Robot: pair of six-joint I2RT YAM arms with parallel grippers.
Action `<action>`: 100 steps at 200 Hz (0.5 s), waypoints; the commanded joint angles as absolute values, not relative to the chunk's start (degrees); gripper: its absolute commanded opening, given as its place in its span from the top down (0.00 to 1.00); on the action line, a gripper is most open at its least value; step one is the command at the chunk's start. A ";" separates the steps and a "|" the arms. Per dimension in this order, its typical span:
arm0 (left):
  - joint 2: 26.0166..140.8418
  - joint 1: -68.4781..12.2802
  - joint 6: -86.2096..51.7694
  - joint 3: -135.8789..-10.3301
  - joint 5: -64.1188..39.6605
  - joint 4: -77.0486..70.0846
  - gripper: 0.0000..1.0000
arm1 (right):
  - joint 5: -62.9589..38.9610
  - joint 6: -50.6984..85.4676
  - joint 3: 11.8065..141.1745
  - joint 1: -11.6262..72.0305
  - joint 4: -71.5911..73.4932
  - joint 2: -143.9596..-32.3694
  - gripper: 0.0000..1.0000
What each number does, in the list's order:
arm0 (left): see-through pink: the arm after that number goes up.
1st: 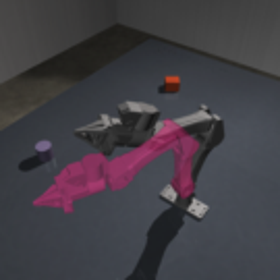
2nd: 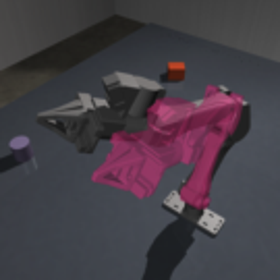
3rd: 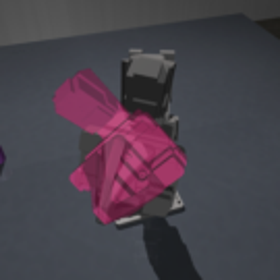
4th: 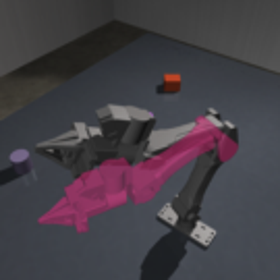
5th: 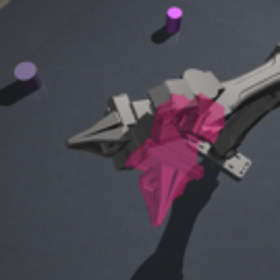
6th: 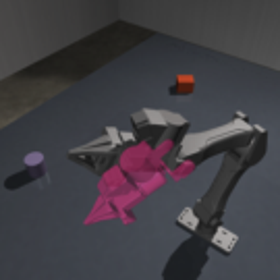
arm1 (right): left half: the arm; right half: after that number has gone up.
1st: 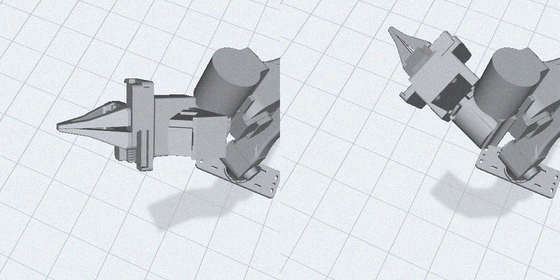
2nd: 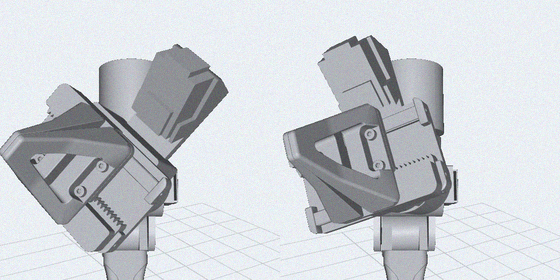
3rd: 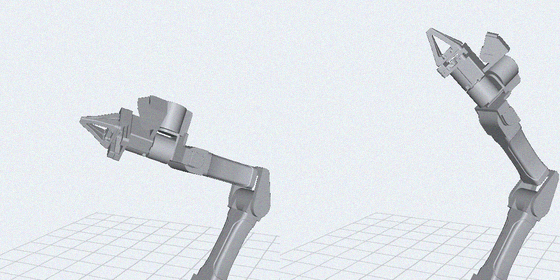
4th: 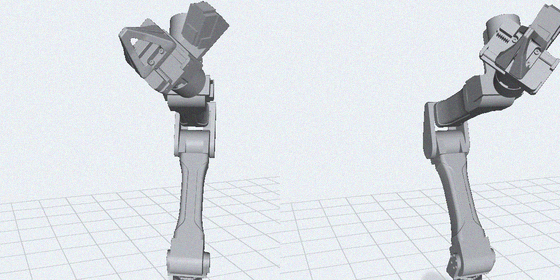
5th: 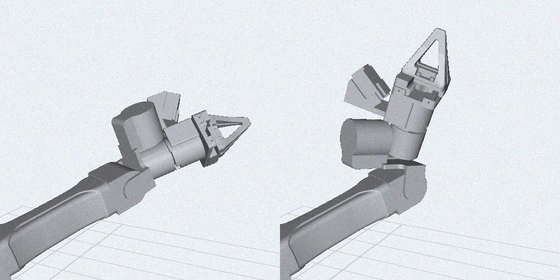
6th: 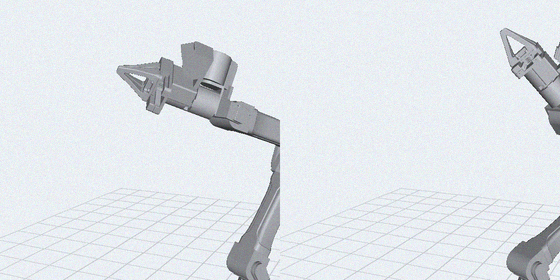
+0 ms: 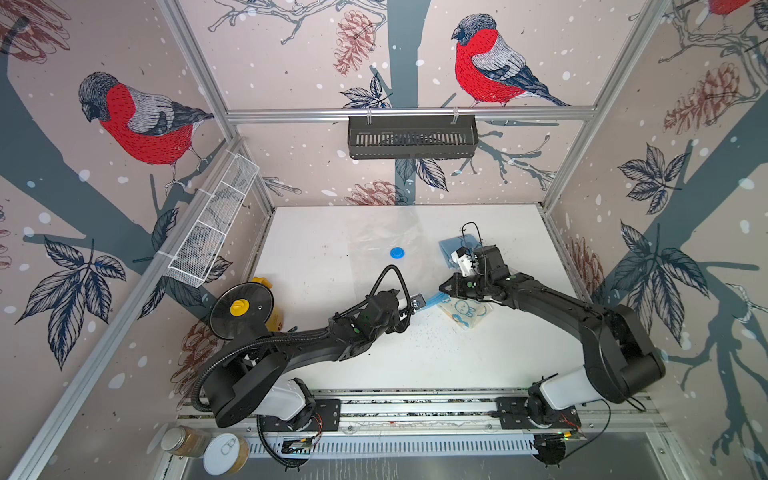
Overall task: Place the folded towel into the vacuum bag
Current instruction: Open the vacuum bag at the center of the board.
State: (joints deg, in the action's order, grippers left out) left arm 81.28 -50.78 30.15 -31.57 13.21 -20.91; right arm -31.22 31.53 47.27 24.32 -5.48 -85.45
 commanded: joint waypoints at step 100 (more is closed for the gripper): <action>79.14 -50.80 30.65 -31.59 9.95 -17.19 0.29 | -32.17 31.03 47.41 22.61 -4.10 -84.33 0.99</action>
